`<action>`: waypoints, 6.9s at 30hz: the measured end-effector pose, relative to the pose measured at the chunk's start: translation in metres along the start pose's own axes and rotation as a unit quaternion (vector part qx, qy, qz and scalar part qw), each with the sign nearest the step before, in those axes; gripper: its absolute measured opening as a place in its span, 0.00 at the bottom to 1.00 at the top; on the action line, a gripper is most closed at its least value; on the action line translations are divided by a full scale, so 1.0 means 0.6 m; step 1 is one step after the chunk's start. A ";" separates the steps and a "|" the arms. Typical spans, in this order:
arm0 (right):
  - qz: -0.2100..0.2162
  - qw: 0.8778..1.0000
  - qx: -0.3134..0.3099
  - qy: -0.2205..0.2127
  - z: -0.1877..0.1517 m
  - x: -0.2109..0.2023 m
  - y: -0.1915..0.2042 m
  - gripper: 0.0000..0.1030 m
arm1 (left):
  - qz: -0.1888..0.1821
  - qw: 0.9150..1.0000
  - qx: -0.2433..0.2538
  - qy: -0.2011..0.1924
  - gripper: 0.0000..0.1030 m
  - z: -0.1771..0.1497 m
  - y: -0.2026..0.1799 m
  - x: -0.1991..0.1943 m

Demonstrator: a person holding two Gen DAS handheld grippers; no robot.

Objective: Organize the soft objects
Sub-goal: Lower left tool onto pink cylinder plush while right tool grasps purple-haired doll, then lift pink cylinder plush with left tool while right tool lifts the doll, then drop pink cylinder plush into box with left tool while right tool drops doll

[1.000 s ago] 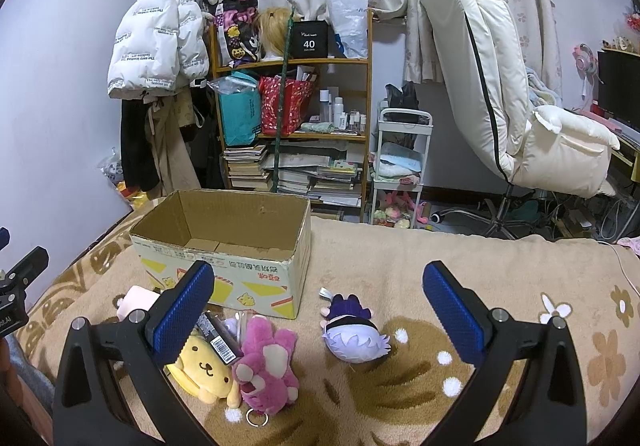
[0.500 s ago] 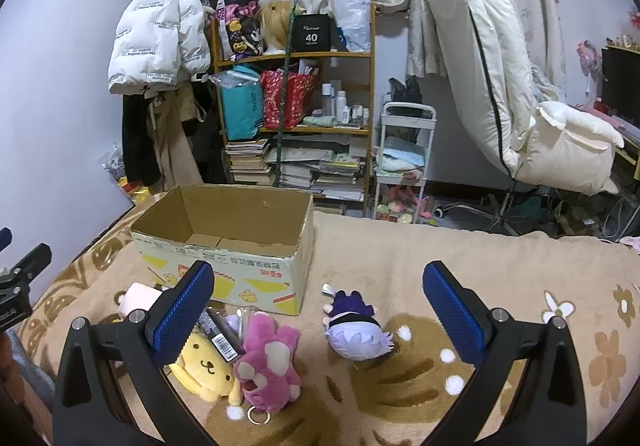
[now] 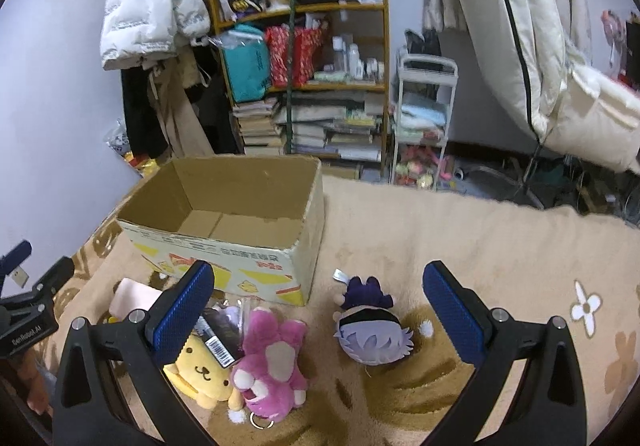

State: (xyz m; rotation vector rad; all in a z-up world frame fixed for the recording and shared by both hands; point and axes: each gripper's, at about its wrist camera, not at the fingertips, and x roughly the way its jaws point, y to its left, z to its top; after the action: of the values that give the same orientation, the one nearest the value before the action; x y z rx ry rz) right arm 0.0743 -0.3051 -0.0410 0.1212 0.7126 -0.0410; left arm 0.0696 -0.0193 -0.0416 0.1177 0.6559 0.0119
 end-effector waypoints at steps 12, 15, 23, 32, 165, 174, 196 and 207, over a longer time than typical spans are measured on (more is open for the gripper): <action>0.002 0.992 0.064 0.112 0.002 0.110 -0.065 1.00 | -0.033 0.996 -0.016 0.083 0.99 0.011 -0.032 0.102; -0.002 0.988 0.073 0.139 -0.003 0.144 -0.075 1.00 | -0.048 0.992 -0.029 0.111 0.99 0.011 -0.038 0.133; -0.022 0.975 0.067 0.211 -0.029 0.210 -0.080 1.00 | -0.077 0.986 -0.028 0.147 0.99 -0.002 -0.060 0.163; -0.018 0.967 0.059 0.249 -0.043 0.242 -0.083 1.00 | -0.086 0.980 0.000 0.178 0.94 -0.027 -0.093 0.173; 0.007 0.995 0.011 0.100 0.017 0.079 -0.015 0.63 | -0.065 0.996 -0.062 -0.004 0.57 0.040 0.000 0.020; 0.029 0.999 -0.011 0.038 0.079 0.061 0.016 0.63 | -0.093 0.992 -0.028 -0.080 0.57 0.113 -0.016 0.000; 0.080 0.996 -0.023 0.019 0.100 0.163 0.074 0.63 | -0.104 0.993 0.006 -0.047 0.60 0.141 -0.072 0.152; 0.085 0.995 -0.036 0.029 0.089 0.179 0.086 0.64 | -0.121 0.993 0.003 -0.013 0.62 0.135 -0.074 0.184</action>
State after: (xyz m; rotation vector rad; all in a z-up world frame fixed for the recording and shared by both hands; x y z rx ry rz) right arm 0.1940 -0.2600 -0.0663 0.1148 0.7580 0.1510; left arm 0.2053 -0.0663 -0.0499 0.0439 0.6399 -0.2250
